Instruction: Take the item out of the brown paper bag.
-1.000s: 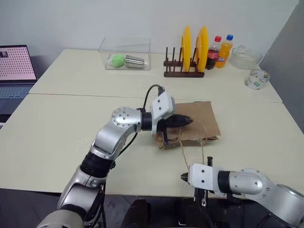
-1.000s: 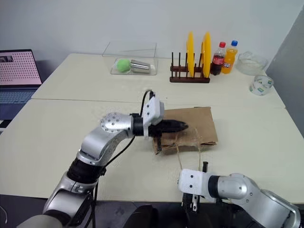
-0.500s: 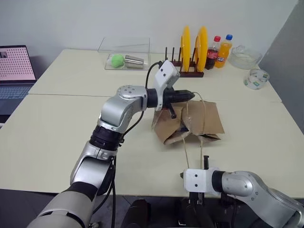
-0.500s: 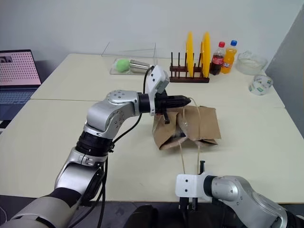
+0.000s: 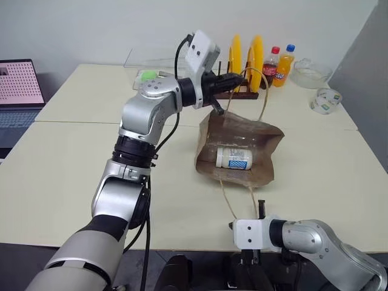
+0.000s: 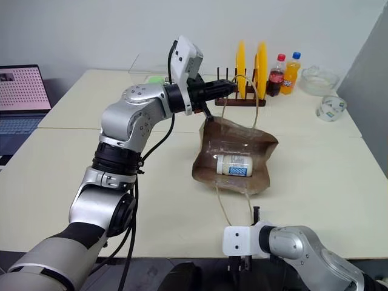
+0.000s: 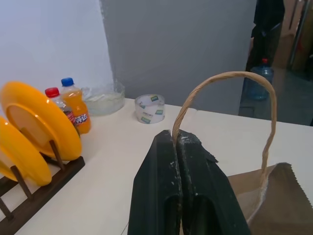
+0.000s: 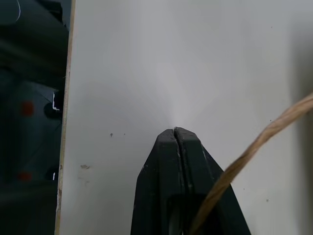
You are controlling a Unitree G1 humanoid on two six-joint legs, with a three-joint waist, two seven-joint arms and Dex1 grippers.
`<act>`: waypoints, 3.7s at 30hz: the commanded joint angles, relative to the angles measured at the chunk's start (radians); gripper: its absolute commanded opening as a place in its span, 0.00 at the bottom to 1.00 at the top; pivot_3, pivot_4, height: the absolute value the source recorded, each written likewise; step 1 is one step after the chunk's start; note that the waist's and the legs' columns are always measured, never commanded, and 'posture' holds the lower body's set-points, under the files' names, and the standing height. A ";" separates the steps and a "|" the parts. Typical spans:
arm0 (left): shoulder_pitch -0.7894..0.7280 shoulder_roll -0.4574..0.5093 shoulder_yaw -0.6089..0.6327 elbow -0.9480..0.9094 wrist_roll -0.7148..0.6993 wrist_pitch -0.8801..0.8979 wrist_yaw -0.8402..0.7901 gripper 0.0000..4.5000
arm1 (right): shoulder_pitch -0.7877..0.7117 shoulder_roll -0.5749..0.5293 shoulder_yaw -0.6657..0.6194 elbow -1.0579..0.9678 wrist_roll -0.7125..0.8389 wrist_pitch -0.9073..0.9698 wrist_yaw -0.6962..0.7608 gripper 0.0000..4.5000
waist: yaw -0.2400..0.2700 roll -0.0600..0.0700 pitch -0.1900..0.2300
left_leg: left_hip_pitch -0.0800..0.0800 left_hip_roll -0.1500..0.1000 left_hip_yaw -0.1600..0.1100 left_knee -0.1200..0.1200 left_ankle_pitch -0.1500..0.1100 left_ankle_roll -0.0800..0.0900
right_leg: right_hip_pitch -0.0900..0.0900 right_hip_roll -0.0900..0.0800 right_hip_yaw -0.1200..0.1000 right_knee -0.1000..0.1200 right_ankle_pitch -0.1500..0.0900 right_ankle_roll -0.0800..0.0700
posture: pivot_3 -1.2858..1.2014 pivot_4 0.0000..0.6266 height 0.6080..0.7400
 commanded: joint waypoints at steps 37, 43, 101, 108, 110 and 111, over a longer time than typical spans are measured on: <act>0.078 -0.069 0.049 -0.174 -0.095 0.040 -0.013 0.00 | -0.454 0.021 -0.571 0.019 0.638 0.418 0.003 0.99 | -0.011 0.001 0.001 | -0.015 -0.002 0.000 0.002 0.000 0.001 | -0.013 -0.003 0.001 0.002 0.005 -0.004 | 0.52 0.24 1.00; 0.081 -0.082 0.051 -0.188 -0.107 0.043 -0.003 0.00 | -0.547 0.206 -0.542 0.157 0.617 0.523 -0.149 0.99 | -0.018 0.001 0.001 | -0.013 -0.002 0.001 0.003 0.000 0.002 | -0.015 -0.002 0.002 0.010 0.004 -0.005 | 0.52 0.24 1.00; 0.101 -0.029 0.049 -0.110 0.004 -0.024 0.096 0.00 | -0.478 0.121 -0.739 0.358 0.156 -0.697 -0.035 0.67 | -0.016 0.001 0.001 | -0.013 -0.003 0.002 0.003 0.002 -0.002 | -0.017 -0.002 0.002 0.013 0.004 -0.005 | 0.52 0.24 1.00; 0.106 -0.023 0.051 -0.111 0.011 -0.021 0.094 0.00 | -0.333 0.002 -0.844 0.508 -0.005 -0.579 -0.096 0.67 | -0.009 0.001 0.001 | -0.013 -0.003 0.004 0.003 0.002 -0.002 | -0.016 -0.003 0.003 0.012 0.004 -0.005 | 0.52 0.24 1.00; 0.105 -0.021 0.053 -0.111 0.013 -0.021 0.095 0.00 | -0.280 -0.040 -0.818 0.543 -0.021 -0.504 -0.044 0.67 | -0.010 0.001 0.001 | -0.013 -0.003 0.005 0.003 0.002 -0.002 | -0.016 -0.003 0.004 0.013 0.004 -0.005 | 0.52 0.24 1.00; 0.106 -0.021 0.054 -0.112 0.014 -0.020 0.097 0.00 | -0.250 -0.064 -0.794 0.556 -0.025 -0.452 0.001 0.67 | -0.010 0.001 0.001 | -0.013 -0.003 0.005 0.003 0.002 -0.002 | -0.016 -0.003 0.004 0.013 0.004 -0.005 | 0.52 0.24 1.00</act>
